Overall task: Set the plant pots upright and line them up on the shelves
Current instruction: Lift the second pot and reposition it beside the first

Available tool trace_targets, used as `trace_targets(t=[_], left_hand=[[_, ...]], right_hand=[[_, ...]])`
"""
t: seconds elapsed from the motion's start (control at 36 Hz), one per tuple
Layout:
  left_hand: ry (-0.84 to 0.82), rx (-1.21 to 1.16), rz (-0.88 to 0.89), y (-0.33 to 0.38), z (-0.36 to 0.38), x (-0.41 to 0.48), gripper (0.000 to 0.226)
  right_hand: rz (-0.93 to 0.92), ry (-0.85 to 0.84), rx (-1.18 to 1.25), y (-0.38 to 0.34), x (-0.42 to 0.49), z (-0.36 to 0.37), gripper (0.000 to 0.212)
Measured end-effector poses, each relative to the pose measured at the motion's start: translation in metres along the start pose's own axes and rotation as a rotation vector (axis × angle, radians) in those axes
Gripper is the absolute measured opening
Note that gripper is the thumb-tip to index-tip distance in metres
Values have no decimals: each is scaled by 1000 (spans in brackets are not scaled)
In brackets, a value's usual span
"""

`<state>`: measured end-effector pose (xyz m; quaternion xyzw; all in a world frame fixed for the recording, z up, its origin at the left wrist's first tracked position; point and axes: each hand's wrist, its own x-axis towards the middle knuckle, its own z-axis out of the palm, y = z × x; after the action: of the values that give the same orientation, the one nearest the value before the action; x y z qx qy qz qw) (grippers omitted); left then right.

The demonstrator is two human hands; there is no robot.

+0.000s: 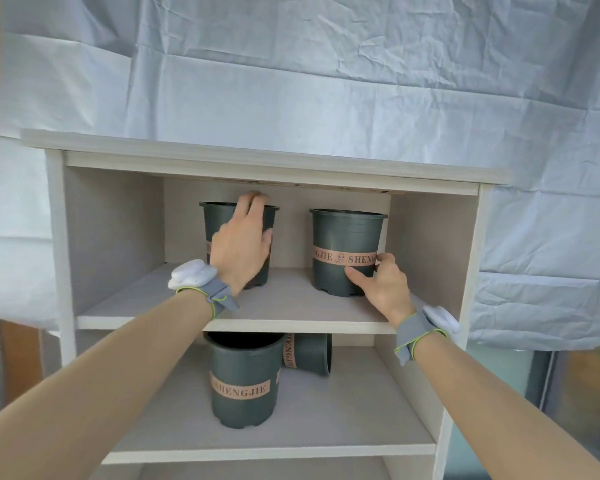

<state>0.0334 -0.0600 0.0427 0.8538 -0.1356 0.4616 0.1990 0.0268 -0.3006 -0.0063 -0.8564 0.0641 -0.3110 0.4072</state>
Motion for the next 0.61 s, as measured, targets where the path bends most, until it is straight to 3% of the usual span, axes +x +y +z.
trace_targets(t=[0.11,0.25,0.42,0.61], left_hand=[[-76,109,-61,-32,-16,13,53],[-163,97,-78,-51,-24,21,43],[-184,51,-4,-54,-31,25,28],[-200,61,-19,-59,-38,29,28]], right_hand=[[-1,-8,21,-7,-1,6,65],[-6,-1,-7,-11,-4,8,64],[5,-1,-42,-11,-8,11,67],[10,6,-57,-11,-8,12,69]])
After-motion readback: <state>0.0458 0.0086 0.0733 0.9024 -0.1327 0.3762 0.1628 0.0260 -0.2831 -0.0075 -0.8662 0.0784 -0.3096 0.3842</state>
